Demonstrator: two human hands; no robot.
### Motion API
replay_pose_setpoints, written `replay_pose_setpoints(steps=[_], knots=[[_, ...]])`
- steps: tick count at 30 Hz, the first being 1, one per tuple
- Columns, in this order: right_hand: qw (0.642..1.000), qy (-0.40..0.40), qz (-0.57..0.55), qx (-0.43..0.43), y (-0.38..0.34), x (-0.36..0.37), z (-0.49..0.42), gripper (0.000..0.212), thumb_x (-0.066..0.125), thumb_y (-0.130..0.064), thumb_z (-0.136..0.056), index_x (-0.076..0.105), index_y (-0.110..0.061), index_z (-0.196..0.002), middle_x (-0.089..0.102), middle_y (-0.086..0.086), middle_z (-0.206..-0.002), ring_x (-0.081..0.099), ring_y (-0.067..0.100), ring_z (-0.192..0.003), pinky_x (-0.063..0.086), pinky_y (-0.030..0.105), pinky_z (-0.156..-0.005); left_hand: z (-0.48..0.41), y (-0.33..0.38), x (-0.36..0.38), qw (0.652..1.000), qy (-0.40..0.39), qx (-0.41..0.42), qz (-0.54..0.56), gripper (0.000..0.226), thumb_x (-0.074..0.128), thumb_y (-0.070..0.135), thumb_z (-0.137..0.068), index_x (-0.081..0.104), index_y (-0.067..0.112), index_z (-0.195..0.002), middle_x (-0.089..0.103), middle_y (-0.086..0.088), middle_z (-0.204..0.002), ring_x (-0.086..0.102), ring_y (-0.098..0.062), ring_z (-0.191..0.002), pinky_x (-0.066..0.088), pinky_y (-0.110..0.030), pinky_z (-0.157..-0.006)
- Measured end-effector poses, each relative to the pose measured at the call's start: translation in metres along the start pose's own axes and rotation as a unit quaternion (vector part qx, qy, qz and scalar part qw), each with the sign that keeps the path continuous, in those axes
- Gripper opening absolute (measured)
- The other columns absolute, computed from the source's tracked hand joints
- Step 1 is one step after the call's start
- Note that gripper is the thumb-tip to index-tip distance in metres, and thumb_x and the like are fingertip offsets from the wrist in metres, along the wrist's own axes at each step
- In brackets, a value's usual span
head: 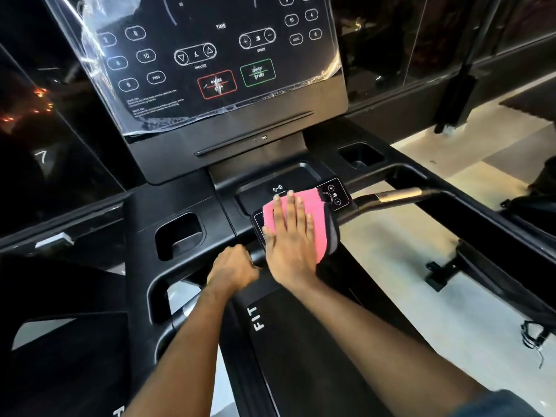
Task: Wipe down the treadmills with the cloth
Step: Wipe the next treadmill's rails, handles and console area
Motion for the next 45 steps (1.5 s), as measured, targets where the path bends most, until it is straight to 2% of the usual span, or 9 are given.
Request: replay_pose_setpoints(steps=[3, 11, 17, 21, 24, 26, 32, 39, 45], knots=[[1.0, 0.0, -0.013, -0.009, 0.044, -0.009, -0.018, 0.067, 0.024, -0.042, -0.1, 0.011, -0.025, -0.164, 0.005, 0.006, -0.171, 0.007, 0.023, -0.158, 0.013, 0.047, -0.126, 0.0, 0.0, 0.0, 1.0, -0.004, 0.002, 0.001, 0.021, 0.069, 0.026, -0.075, 0.054, 0.014, -0.068, 0.058, -0.006, -0.074, 0.065, -0.033, -0.084, 0.044, -0.029, -0.066], [0.976, 0.011, -0.054, 0.21, 0.078, -0.017, -0.067, 0.066, 0.024, -0.044, -0.105, 0.001, -0.022, -0.164, -0.003, 0.013, -0.17, -0.001, 0.033, -0.157, 0.007, 0.053, -0.126, 0.0, 0.002, 0.001, 1.0, -0.008, -0.007, 0.004, 0.025, 0.07, 0.032, -0.073, 0.056, 0.014, -0.083, 0.061, -0.008, -0.087, 0.063, -0.032, -0.09, 0.045, -0.031, -0.07], [0.999, -0.018, -0.011, -0.03, -0.009, -0.005, -0.008, 0.067, 0.018, -0.045, -0.1, 0.007, -0.025, -0.164, -0.004, 0.009, -0.171, -0.004, 0.03, -0.157, 0.001, 0.048, -0.126, 0.0, 0.003, 0.0, 1.0, -0.006, -0.004, 0.003, 0.019, 0.066, 0.025, -0.074, 0.053, 0.011, -0.074, 0.069, -0.016, -0.093, 0.064, -0.036, -0.086, 0.047, -0.034, -0.067], [0.996, 0.003, -0.005, -0.087, 0.027, -0.011, -0.029, 0.058, 0.035, -0.049, -0.101, 0.035, -0.032, -0.156, 0.022, 0.003, -0.168, 0.015, 0.025, -0.155, 0.011, 0.048, -0.126, 0.001, 0.002, -0.001, 1.0, -0.001, -0.002, -0.004, 0.016, 0.066, 0.026, -0.072, 0.06, 0.012, -0.079, 0.07, -0.016, -0.094, 0.066, -0.036, -0.092, 0.05, -0.033, -0.07], [0.998, 0.04, 0.054, -0.012, 0.058, -0.024, -0.081, 0.048, 0.038, -0.049, -0.098, 0.069, -0.019, -0.121, 0.065, 0.012, -0.13, 0.05, 0.033, -0.13, 0.03, 0.05, -0.115, -0.001, 0.0, 0.002, 1.0, 0.001, -0.003, -0.004, 0.026, 0.068, 0.035, -0.07, 0.063, 0.01, -0.079, 0.065, -0.011, -0.083, 0.065, -0.034, -0.088, 0.046, -0.031, -0.068], [0.993, -0.046, 0.105, 0.006, 0.067, -0.045, -0.117, 0.055, 0.032, -0.048, -0.098, 0.075, -0.015, -0.104, 0.073, 0.013, -0.11, 0.061, 0.033, -0.111, 0.038, 0.045, -0.106, -0.003, -0.001, 0.004, 1.0, -0.002, -0.001, -0.005, 0.027, 0.069, 0.037, -0.069, 0.056, 0.013, -0.068, 0.055, -0.003, -0.069, 0.059, -0.031, -0.077, 0.041, -0.029, -0.065], [0.949, -0.271, 0.128, -0.098, 0.011, -0.062, -0.137, 0.055, 0.04, -0.052, -0.097, 0.068, -0.014, -0.126, 0.063, 0.016, -0.136, 0.058, 0.033, -0.127, 0.044, 0.037, -0.098, -0.006, -0.001, 0.005, 1.0, -0.001, 0.001, -0.002, 0.031, 0.07, 0.037, -0.071, 0.046, 0.018, -0.066, 0.046, 0.001, -0.073, 0.058, -0.03, -0.081, 0.045, -0.03, -0.068], [0.961, -0.17, 0.015, -0.217, -0.007, -0.038, -0.105, 0.051, 0.038, -0.062, -0.1, 0.066, -0.019, -0.102, 0.072, 0.018, -0.105, 0.065, 0.038, -0.106, 0.04, 0.039, -0.078, -0.002, -0.002, 0.003, 1.0, 0.0, -0.003, -0.007, 0.025, 0.067, 0.035, -0.069, 0.052, 0.015, -0.068, 0.052, 0.0, -0.07, 0.056, -0.028, -0.073, 0.044, -0.031, -0.064], [0.994, -0.044, 0.019, -0.095, 0.086, -0.048, -0.138, 0.052, 0.044, -0.059, -0.099, 0.067, -0.019, -0.077, 0.073, 0.016, -0.087, 0.068, 0.038, -0.092, 0.044, 0.038, -0.081, -0.009, -0.008, 0.008, 1.0, 0.009, 0.004, -0.013, 0.025, 0.068, 0.035, -0.07, 0.053, 0.015, -0.066, 0.05, 0.001, -0.067, 0.055, -0.027, -0.068, 0.043, -0.029, -0.062]])
Point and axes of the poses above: each hand's wrist, its own z-axis away from the middle knuckle, its own x-axis out of the palm, y = z × x, the point moved 1 cm from there along -z, towards the middle knuckle
